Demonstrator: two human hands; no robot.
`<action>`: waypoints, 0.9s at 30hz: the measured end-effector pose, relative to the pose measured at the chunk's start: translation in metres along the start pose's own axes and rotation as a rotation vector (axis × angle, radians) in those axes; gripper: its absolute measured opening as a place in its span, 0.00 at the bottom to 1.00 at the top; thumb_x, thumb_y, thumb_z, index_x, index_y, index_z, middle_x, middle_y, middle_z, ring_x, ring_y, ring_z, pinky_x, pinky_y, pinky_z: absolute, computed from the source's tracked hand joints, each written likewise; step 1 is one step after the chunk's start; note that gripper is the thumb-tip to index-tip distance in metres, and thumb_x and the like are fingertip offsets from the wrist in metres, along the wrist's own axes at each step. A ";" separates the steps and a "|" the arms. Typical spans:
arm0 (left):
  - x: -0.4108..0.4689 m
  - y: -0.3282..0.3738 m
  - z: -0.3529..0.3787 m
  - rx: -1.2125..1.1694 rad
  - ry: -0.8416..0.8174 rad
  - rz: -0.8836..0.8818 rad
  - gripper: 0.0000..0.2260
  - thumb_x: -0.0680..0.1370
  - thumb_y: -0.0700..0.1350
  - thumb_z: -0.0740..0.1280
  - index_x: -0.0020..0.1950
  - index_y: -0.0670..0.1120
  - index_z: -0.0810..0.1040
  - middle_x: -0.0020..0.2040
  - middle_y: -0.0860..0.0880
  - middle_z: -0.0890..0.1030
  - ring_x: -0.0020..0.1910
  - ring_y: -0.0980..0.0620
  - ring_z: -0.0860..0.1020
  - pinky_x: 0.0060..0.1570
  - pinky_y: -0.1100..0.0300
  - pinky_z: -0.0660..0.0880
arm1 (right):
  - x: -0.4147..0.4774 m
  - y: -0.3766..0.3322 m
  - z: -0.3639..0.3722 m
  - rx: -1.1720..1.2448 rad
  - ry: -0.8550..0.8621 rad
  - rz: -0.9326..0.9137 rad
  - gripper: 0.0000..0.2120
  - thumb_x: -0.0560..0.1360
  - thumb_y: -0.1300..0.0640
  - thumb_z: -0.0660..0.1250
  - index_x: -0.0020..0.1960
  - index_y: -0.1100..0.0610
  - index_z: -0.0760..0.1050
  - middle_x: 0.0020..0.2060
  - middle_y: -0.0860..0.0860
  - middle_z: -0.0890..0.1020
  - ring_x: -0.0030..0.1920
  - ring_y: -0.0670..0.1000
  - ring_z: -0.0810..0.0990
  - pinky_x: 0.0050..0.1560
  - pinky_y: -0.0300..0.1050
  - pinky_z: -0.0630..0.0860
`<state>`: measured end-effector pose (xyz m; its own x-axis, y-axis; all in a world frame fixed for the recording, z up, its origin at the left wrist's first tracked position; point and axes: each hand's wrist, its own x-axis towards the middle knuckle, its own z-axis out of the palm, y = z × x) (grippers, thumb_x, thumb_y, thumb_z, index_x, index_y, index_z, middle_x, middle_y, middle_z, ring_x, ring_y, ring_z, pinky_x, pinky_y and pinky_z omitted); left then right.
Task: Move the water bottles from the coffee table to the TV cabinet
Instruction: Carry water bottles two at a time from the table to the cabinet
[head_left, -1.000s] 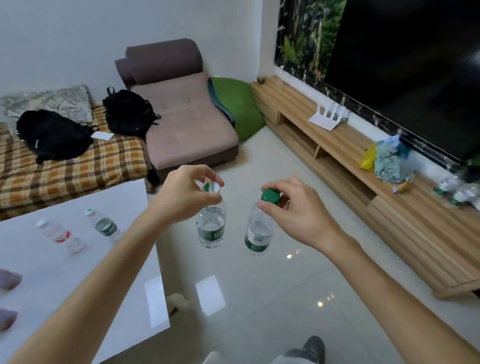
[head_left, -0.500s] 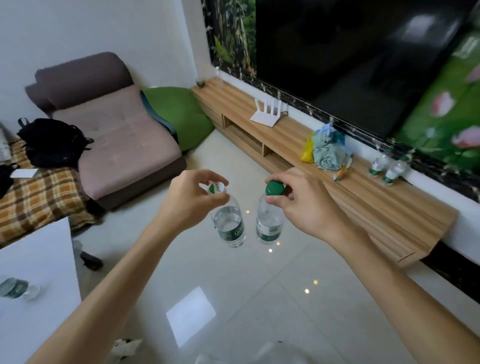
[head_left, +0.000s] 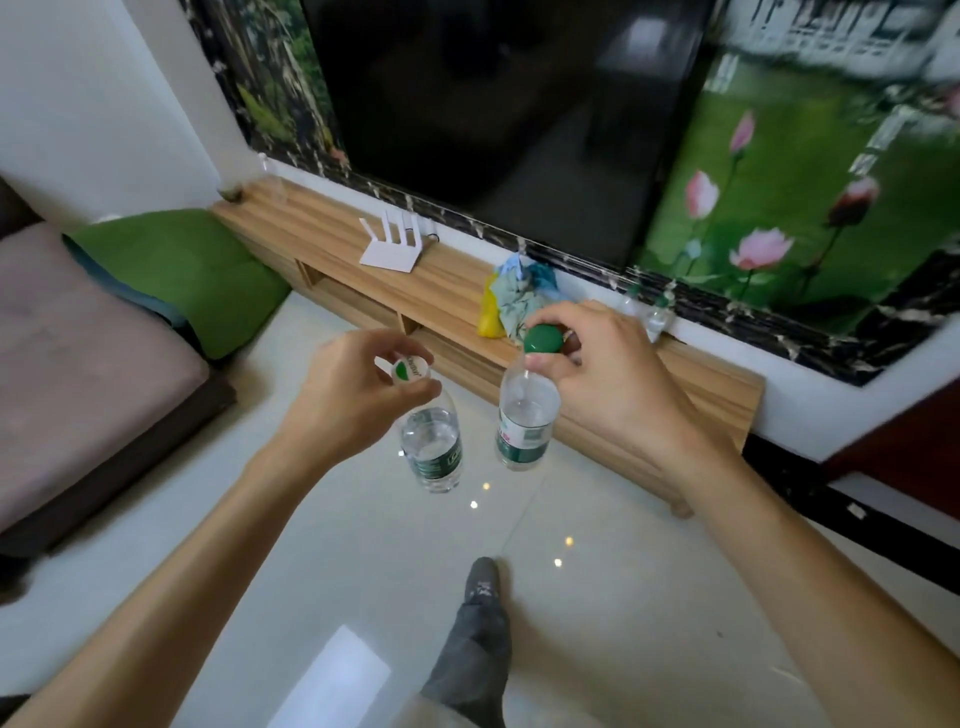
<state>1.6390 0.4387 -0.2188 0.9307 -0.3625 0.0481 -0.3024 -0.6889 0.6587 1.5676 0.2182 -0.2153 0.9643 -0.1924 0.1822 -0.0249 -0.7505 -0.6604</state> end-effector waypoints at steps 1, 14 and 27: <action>0.016 0.001 0.005 0.001 -0.015 0.013 0.10 0.70 0.50 0.77 0.49 0.51 0.84 0.45 0.54 0.83 0.31 0.59 0.77 0.33 0.63 0.69 | 0.012 0.008 -0.001 -0.008 0.007 0.014 0.12 0.73 0.55 0.73 0.56 0.50 0.79 0.50 0.51 0.80 0.50 0.53 0.79 0.56 0.55 0.77; 0.223 0.019 0.066 0.006 -0.076 0.155 0.09 0.70 0.51 0.77 0.48 0.52 0.84 0.41 0.57 0.81 0.38 0.67 0.78 0.34 0.74 0.71 | 0.176 0.106 -0.023 -0.045 0.045 0.184 0.12 0.72 0.55 0.74 0.54 0.47 0.79 0.48 0.49 0.78 0.47 0.51 0.78 0.54 0.52 0.77; 0.378 0.082 0.184 -0.089 -0.161 0.098 0.11 0.71 0.54 0.76 0.51 0.53 0.86 0.41 0.54 0.86 0.33 0.57 0.82 0.38 0.58 0.80 | 0.275 0.249 -0.072 -0.058 0.041 0.357 0.13 0.71 0.54 0.74 0.54 0.48 0.79 0.48 0.49 0.78 0.46 0.50 0.77 0.48 0.42 0.68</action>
<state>1.9279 0.1293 -0.2846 0.8508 -0.5254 -0.0007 -0.3636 -0.5897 0.7211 1.8072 -0.0673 -0.2773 0.8808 -0.4729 -0.0222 -0.3739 -0.6661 -0.6454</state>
